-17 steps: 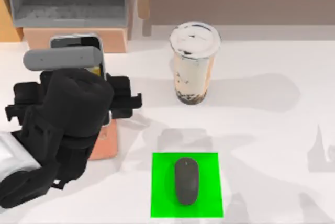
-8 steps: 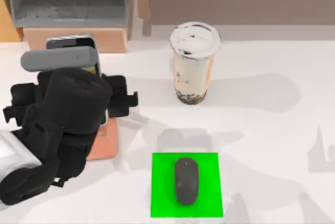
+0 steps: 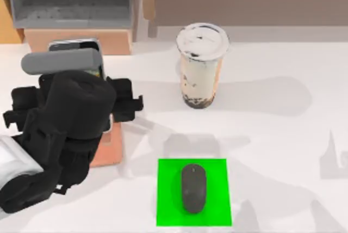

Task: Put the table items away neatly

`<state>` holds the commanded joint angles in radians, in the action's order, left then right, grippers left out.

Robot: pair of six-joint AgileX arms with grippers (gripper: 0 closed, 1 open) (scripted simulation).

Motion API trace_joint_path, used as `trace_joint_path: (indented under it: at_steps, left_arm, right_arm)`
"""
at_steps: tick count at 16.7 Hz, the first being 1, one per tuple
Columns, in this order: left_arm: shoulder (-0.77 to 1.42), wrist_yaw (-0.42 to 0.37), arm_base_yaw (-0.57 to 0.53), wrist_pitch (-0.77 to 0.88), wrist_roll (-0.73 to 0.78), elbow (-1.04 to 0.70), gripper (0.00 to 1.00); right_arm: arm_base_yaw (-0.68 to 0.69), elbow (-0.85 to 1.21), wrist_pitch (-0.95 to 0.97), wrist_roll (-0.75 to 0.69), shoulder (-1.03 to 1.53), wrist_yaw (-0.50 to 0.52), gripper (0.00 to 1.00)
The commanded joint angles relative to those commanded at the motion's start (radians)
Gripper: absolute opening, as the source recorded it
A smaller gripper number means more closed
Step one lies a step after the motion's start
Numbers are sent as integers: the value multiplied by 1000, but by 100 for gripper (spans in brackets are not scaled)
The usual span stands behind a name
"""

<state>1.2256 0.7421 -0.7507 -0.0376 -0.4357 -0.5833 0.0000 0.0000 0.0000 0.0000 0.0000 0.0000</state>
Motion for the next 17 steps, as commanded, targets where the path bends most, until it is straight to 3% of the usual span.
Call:
trace_joint_path:
  at_steps: [2,11,17]
  left_arm:
    - [0,0,0,0,0,0,100]
    - [-4,3,-5,4,-3,1,100]
    - [-99,79,-98,115,-84,42,100]
  right_arm:
    - [0,0,0,0,0,0,100]
    - [0,0,0,0,0,0,100]
    - [0,0,0,0,0,0,100]
